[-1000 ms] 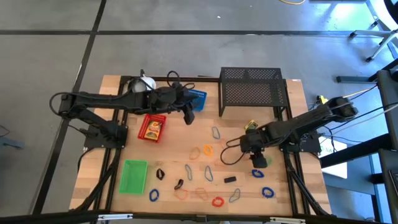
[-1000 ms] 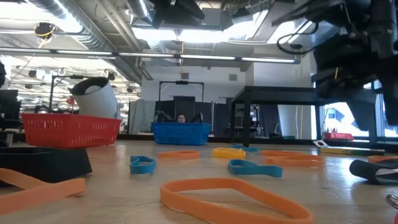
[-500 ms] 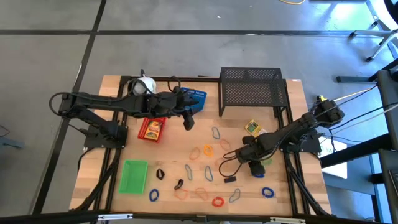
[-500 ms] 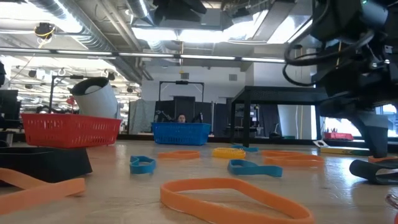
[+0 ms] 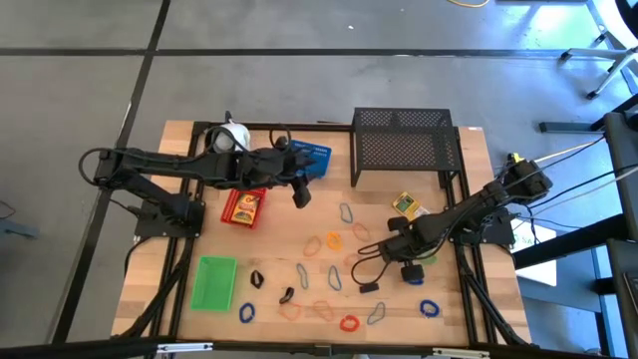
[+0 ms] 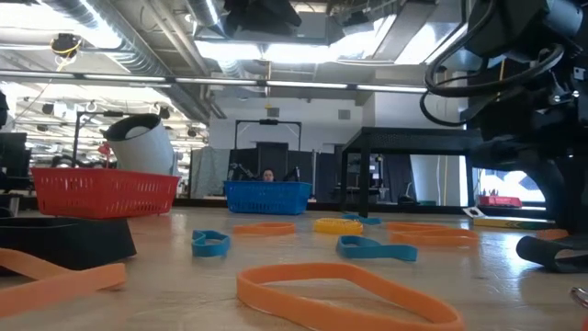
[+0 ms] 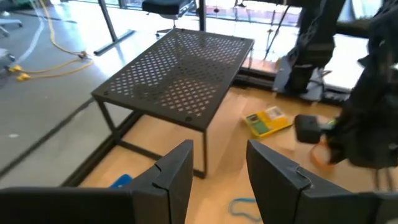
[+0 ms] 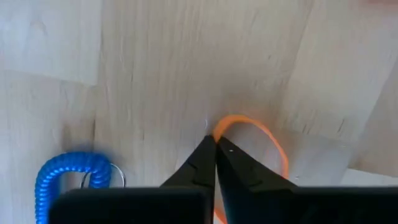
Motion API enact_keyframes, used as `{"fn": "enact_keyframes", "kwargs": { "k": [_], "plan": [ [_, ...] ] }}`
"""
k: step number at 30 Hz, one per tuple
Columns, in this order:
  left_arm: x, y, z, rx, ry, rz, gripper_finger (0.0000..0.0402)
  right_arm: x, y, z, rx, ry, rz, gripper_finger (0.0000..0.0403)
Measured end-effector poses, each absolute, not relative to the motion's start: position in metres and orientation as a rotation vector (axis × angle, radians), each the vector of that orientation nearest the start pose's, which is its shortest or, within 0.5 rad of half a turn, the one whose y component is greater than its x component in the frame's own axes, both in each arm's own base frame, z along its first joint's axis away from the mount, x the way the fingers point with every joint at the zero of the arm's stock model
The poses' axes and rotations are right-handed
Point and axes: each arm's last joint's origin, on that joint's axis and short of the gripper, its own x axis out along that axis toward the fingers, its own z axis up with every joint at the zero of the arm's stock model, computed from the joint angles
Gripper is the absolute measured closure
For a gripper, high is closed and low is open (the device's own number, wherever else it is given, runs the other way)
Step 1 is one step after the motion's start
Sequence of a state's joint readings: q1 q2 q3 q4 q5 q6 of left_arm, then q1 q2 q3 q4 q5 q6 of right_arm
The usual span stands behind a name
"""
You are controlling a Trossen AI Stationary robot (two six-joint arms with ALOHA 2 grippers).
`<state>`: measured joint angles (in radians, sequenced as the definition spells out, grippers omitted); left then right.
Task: Pick & Place Office Desk Supplies
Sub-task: Put the orange rubber band into the blue bin
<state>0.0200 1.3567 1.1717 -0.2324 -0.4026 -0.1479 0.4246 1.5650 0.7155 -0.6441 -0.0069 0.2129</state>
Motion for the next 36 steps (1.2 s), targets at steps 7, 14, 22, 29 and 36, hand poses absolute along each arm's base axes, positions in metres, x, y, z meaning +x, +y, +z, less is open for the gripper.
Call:
{"fn": "enact_keyframes", "kwargs": {
  "k": [7,14,22,29,36],
  "plan": [
    [0.301,0.018,0.336,-0.05,0.392,0.471,0.0258,0.201,0.094,0.153,0.045,1.422,0.144,0.0398],
    [0.3,0.021,0.336,-0.024,0.387,0.58,0.0258,0.189,0.082,0.198,0.135,1.155,0.0,0.0398],
    [0.3,0.019,0.335,-0.037,0.399,0.518,0.0227,0.186,0.053,0.233,0.197,0.792,-0.322,0.0399],
    [0.303,0.017,0.335,-0.066,0.395,0.41,0.0182,0.204,0.036,0.265,0.229,0.449,-0.359,0.0398],
    [0.321,0.013,0.328,-0.039,0.354,0.293,0.0171,0.223,0.018,0.291,0.186,0.175,-0.317,0.0397]
  ]
}}
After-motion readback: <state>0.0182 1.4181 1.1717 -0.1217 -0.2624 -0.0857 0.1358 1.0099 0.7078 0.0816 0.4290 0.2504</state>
